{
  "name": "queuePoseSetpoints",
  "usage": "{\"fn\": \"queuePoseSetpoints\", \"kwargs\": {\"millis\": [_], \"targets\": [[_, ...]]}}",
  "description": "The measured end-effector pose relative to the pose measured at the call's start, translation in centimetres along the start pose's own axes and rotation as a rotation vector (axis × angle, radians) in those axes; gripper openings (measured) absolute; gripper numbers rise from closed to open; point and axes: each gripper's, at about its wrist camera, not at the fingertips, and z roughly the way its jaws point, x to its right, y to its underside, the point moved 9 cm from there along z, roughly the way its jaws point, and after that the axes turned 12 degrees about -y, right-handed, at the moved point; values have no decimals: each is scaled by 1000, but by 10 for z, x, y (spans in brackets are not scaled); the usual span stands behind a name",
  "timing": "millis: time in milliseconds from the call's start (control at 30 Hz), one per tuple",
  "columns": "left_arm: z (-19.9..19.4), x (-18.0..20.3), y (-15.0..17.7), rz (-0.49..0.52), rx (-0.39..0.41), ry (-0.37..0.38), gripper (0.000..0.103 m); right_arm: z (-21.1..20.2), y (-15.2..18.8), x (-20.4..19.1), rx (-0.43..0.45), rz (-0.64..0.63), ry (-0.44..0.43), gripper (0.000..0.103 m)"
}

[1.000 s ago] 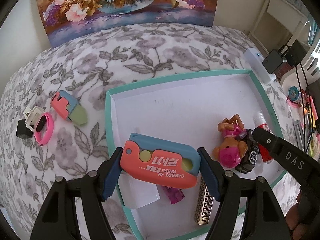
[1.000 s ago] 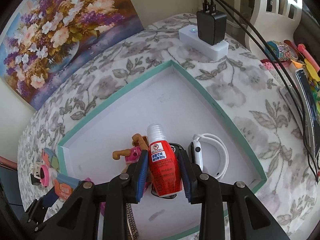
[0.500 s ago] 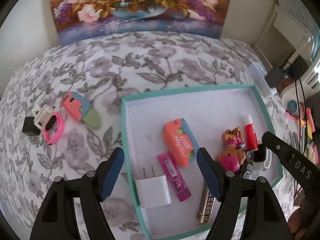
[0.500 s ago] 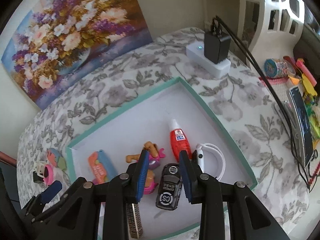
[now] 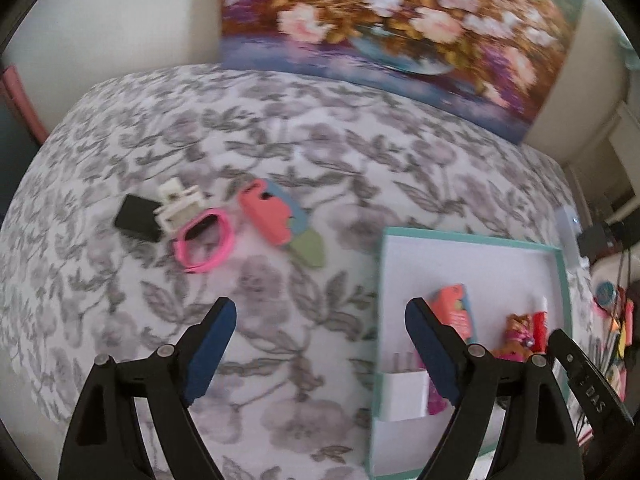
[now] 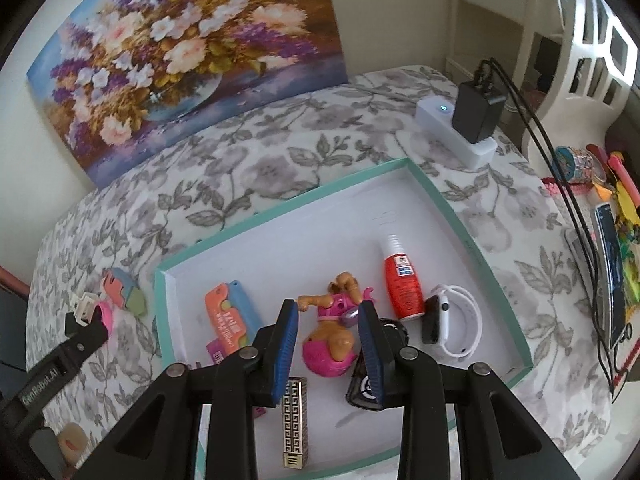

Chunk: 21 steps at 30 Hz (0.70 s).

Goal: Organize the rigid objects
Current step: 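Carry the glue bottle and carrot-knife toy into the white tray and open both tools, then move both tools back over the remaining pile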

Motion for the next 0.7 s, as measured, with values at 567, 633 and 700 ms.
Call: {"fn": "queuePoseSetpoints", "kwargs": {"millis": [567, 633, 700], "targets": [[4, -31, -2, -61, -7, -49, 95, 0, 0, -8, 9, 10, 24, 84], [5, -33, -3, -65, -5, -63, 95, 0, 0, -6, 14, 14, 31, 86], [7, -36, -3, -74, -5, -70, 96, 1, -1, -4, 16, 19, 40, 94]]}}
